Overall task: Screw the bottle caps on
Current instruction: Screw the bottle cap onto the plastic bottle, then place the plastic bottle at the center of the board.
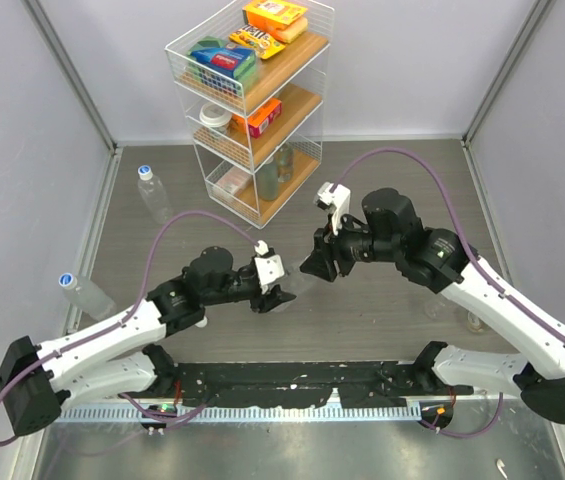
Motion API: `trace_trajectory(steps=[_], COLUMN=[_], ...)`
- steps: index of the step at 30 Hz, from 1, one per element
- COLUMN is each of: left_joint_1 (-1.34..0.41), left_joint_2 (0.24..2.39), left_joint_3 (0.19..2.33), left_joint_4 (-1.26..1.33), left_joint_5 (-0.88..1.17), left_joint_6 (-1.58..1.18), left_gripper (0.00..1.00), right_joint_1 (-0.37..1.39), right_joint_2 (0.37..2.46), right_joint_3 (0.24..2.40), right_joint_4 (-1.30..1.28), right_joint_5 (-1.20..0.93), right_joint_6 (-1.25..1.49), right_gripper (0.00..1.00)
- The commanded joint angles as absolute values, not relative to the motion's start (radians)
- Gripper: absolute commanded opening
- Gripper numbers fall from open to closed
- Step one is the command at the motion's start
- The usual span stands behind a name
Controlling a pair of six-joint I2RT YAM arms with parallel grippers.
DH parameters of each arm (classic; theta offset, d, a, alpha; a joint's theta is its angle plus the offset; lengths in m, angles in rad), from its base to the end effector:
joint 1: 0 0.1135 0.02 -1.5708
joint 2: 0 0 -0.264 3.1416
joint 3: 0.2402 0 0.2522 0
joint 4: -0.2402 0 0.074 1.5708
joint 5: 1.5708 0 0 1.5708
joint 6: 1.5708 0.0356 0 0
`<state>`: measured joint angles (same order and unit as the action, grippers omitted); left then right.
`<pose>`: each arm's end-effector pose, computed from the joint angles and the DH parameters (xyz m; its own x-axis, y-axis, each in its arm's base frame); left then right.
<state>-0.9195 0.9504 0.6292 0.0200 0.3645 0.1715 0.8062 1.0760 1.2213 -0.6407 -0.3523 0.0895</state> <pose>0.1235 -0.1829 0.2761 -0.0152 0.2829 -0.9590 0.9662 0.2510 0.0588 0.1454 0.1693 0.3896 -0.4071 -0.3032 -0.8616 -0.8545 0.4596 0.2420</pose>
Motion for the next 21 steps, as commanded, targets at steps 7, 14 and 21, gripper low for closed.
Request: trace_trajectory(steps=[7, 14, 21], left_joint_1=[-0.916, -0.916, -0.916], left_joint_2=[0.985, 0.891, 0.796], left_joint_3=[0.683, 0.615, 0.624], left_joint_4=[0.098, 0.15, 0.017], left_joint_5=[0.368, 0.261, -0.121], left_joint_6=[0.135, 0.033, -0.335], left_gripper=[0.59, 1.0, 1.0], right_joint_1=[0.813, 0.769, 0.449], right_joint_2=[1.083, 1.207, 1.351], right_joint_3=[1.288, 1.388, 1.454], right_joint_4=[-0.653, -0.703, -0.609], right_joint_5=[-0.165, 0.369, 0.373], right_joint_6=[0.109, 0.199, 0.204], right_gripper=[0.02, 0.06, 0.11])
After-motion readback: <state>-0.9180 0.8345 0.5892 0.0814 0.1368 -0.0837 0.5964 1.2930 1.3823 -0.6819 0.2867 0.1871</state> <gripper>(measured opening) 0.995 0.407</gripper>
